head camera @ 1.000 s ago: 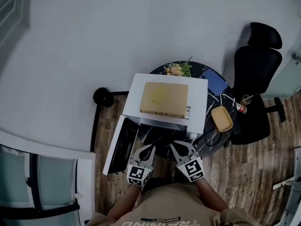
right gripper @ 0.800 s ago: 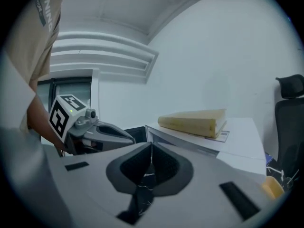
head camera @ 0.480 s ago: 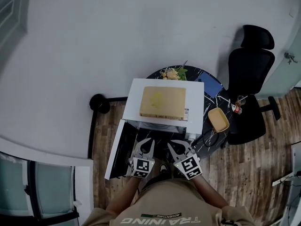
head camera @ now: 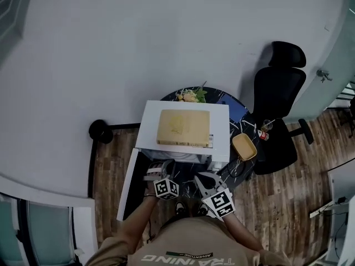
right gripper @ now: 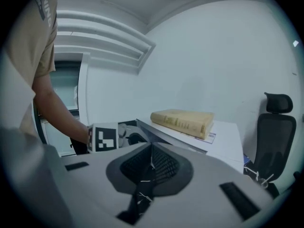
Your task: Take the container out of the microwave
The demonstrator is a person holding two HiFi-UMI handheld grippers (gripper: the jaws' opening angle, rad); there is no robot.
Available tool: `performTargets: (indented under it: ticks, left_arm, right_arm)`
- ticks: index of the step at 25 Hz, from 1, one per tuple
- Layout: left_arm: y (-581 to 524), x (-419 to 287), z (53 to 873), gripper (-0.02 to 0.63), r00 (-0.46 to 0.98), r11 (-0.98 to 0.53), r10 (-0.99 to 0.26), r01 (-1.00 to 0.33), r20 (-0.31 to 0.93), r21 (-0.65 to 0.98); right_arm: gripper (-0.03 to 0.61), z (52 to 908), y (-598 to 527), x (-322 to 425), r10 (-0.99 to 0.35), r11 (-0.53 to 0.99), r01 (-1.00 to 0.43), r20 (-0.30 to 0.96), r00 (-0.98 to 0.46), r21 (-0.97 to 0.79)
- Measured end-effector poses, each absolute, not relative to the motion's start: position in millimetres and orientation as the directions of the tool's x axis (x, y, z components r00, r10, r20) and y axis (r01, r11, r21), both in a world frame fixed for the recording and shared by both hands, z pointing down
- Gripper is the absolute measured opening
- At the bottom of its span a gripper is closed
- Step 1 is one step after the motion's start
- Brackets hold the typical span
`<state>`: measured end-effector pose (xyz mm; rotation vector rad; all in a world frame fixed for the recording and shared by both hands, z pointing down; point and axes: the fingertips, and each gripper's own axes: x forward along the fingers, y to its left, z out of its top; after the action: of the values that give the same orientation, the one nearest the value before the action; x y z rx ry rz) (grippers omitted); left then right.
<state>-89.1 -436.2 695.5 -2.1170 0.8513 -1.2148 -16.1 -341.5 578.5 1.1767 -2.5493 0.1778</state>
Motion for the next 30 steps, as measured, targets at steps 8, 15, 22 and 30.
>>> performTargets:
  ticks: [8,15,22,30]
  left_arm:
    - [-469,-85,764,0.049,0.306,-0.693,-0.690,-0.018,0.656,-0.721]
    - [-503,-87,779,0.097,0.256,-0.680,-0.699,0.049,0.667,-0.732]
    - [-515,-90,798,0.101,0.237,-0.697,-0.673,0.114,0.701,-0.708]
    - [-525,-91,817,0.100,0.200,-0.725,-0.643,0.155,0.740,-0.671]
  right_arm:
    - [0.009,595,-321,-9,-0.720,0.622,-0.783,0.404,-0.564,0.017]
    - [0.009,607,-315,3,-0.734,0.577,-0.817,0.434,-0.522,-0.007]
    - [0.009,624,-306,12,-0.736,0.548,-0.836,0.463,-0.494,-0.022]
    - [0.009,628,-307,16,-0.738,0.537,-0.843,0.468,-0.487,-0.030]
